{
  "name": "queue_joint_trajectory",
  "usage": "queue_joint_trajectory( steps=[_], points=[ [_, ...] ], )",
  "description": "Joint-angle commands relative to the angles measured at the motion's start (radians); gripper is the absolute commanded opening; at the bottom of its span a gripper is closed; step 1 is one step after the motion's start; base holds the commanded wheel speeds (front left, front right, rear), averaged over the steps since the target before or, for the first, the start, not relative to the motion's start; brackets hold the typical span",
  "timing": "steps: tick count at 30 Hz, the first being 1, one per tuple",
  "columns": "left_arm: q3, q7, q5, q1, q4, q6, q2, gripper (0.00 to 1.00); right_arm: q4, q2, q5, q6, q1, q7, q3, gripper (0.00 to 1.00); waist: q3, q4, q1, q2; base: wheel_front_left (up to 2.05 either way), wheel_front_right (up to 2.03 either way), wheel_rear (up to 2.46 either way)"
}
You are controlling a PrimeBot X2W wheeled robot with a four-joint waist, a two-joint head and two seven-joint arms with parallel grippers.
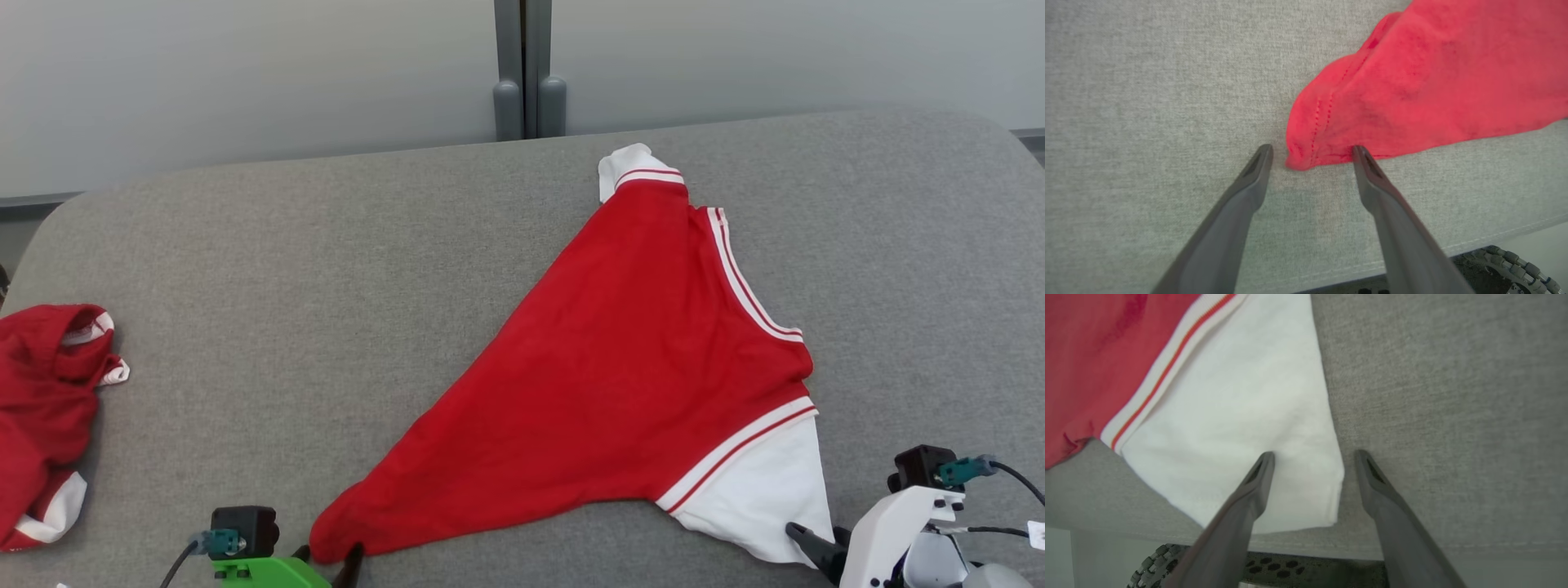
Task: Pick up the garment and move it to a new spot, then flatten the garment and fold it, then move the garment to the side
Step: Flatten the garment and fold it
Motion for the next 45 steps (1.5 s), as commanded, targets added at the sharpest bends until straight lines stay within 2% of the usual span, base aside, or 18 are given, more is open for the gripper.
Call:
queue_joint_trajectory(
  steps=[1, 4, 5, 8, 9, 11, 12, 16, 20, 25, 34, 40, 45],
  points=[
    [-0.002, -0.009, -0.003, -0.023, 0.017, -0.005, -0.002, 1.0, 0.024, 0.049, 0.017, 0.007, 0.043, 0.047, 0.054, 1.0, 0.003, -0.003, 0.0, 0.0, 0.0, 0.0, 0.0],
    [-0.008, -0.027, -0.012, -0.045, 0.069, -0.011, -0.005, 1.0, -0.001, 0.044, 0.03, 0.008, 0.044, 0.058, 0.071, 1.0, 0.008, -0.008, 0.0, 0.0, 0.0, 0.0, 0.0],
    [-0.01, -0.03, -0.016, -0.051, 0.085, -0.013, -0.006, 1.0, -0.007, 0.043, 0.036, 0.008, 0.042, 0.061, 0.076, 0.95, 0.01, -0.009, 0.0, 0.0, 0.0, 0.0, 0.0],
    [-0.02, -0.049, -0.028, -0.071, 0.13, -0.019, -0.01, 1.0, -0.03, 0.04, 0.049, 0.01, 0.039, 0.059, 0.098, 0.17, 0.014, -0.011, 0.0, 0.0, 0.0, 0.0, 0.0],
    [-0.024, -0.054, -0.033, -0.077, 0.143, -0.022, -0.011, 0.78, -0.039, 0.036, 0.048, 0.01, 0.036, 0.046, 0.102, 0.0, 0.015, -0.01, 0.0, 0.0, 0.0, 0.0, 0.0],
    [-0.032, -0.068, -0.044, -0.088, 0.161, -0.026, -0.012, 0.09, -0.046, 0.022, 0.047, 0.009, 0.029, 0.025, 0.103, 0.0, 0.016, -0.01, 0.0, 0.0, 0.0, 0.0, 0.0],
    [-0.037, -0.074, -0.048, -0.092, 0.167, -0.028, -0.011, 0.0, -0.05, 0.014, 0.043, 0.008, 0.024, 0.011, 0.103, 0.0, 0.016, -0.009, 0.0, 0.0, 0.0, 0.0, 0.0],
    [-0.054, -0.094, -0.062, -0.099, 0.186, -0.032, 0.0, 0.0, -0.084, -0.013, 0.049, 0.005, -0.003, -0.068, 0.103, 0.0, 0.016, -0.005, 0.0, 0.0, 0.0, 0.0, 0.0],
    [-0.054, -0.127, -0.079, -0.098, 0.168, -0.033, 0.019, 0.0, -0.144, -0.035, 0.112, 0.004, -0.015, -0.15, 0.108, 0.0, 0.011, -0.003, 0.0, 0.0, 0.0, 0.0, 0.0],
    [-0.046, -0.171, -0.095, -0.095, 0.099, -0.035, 0.046, 0.0, -0.236, -0.082, 0.224, 0.004, -0.012, -0.268, 0.109, 0.0, 0.006, 0.002, 0.0, 0.0, 0.0, 0.0, 0.0],
    [-0.026, -0.209, -0.1, -0.132, -0.043, -0.032, 0.08, 0.0, -0.284, -0.156, 0.307, 0.004, -0.055, -0.486, 0.141, 0.0, 0.037, 0.002, 0.0, 0.0, 0.0, 0.0, 0.0],
    [-0.012, -0.219, -0.087, -0.259, -0.04, -0.025, 0.093, 0.0, -0.249, -0.165, 0.339, 0.004, -0.213, -0.607, 0.201, 0.0, 0.125, -0.009, 0.0, 0.0, 0.0, 0.0, 0.0],
    [-0.012, -0.219, -0.065, -0.457, 0.005, -0.024, 0.104, 0.0, -0.205, -0.189, 0.369, 0.004, -0.429, -0.652, 0.26, 0.0, 0.24, -0.01, 0.0, 0.0, 0.0, 0.0, 0.0]
  ],
)
